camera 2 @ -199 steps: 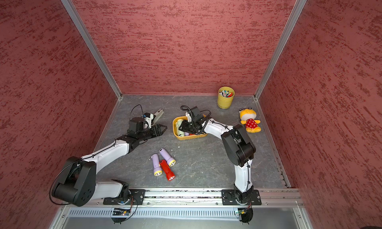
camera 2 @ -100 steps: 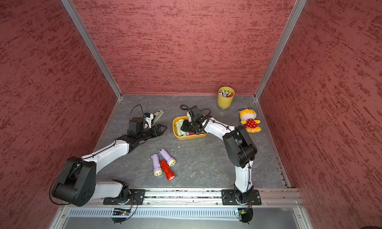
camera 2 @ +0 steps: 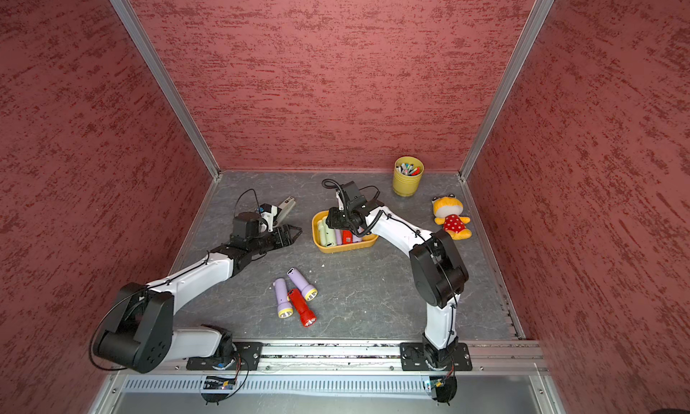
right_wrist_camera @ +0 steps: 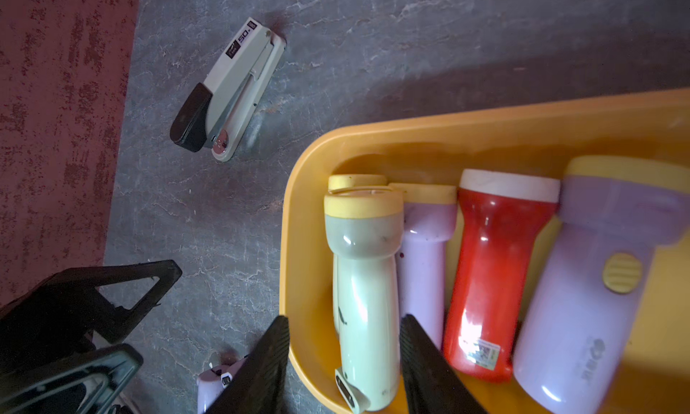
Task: Put the flashlights into the storage boxes
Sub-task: Adjust the flashlight in the storage box.
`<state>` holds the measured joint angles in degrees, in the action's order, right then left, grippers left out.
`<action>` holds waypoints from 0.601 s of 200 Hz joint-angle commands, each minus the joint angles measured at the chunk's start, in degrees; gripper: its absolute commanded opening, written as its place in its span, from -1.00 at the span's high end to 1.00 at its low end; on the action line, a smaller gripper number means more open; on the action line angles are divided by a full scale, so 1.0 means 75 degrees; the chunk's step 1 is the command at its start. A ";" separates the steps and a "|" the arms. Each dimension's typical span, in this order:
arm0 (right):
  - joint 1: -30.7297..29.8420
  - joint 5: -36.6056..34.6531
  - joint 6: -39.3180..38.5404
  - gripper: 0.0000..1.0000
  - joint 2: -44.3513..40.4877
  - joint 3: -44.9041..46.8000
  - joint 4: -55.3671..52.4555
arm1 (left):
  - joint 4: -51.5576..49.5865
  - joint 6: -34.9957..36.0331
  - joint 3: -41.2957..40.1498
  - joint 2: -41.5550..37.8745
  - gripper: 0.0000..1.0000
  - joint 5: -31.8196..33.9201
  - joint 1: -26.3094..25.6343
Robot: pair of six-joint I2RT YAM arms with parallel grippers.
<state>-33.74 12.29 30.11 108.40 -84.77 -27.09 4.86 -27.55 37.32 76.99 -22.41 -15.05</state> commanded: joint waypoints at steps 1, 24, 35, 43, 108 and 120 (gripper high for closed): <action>-0.0060 -0.0409 -0.0207 -0.01 0.0345 -0.0238 -0.0453 | 0.0003 0.0149 0.0069 -0.0031 -0.61 -0.0012 0.0049; -0.0060 -0.0243 -0.0218 0.01 0.0560 -0.0268 -0.0380 | -0.0016 0.0181 0.0061 -0.0047 -0.61 0.0000 0.0055; -0.0060 -0.0132 -0.0195 0.03 0.0648 -0.0262 -0.0297 | -0.0016 0.0181 0.0054 -0.0047 -0.61 0.0001 0.0050; -0.0060 -0.0094 -0.0182 0.05 0.0706 -0.0253 -0.0270 | -0.0016 0.0181 0.0050 -0.0029 -0.61 0.0001 0.0049; -0.0062 -0.0820 -0.0287 0.24 0.1033 -0.0282 -0.0683 | -0.0016 0.0203 0.0040 -0.0017 -0.61 0.0012 0.0059; -0.0065 -0.0893 -0.0300 0.25 0.1067 -0.0306 -0.0755 | -0.0016 0.0204 0.0040 -0.0012 -0.61 0.0006 0.0050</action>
<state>-34.09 9.45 28.38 115.11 -85.84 -29.78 4.71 -27.16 37.30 76.99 -22.39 -15.05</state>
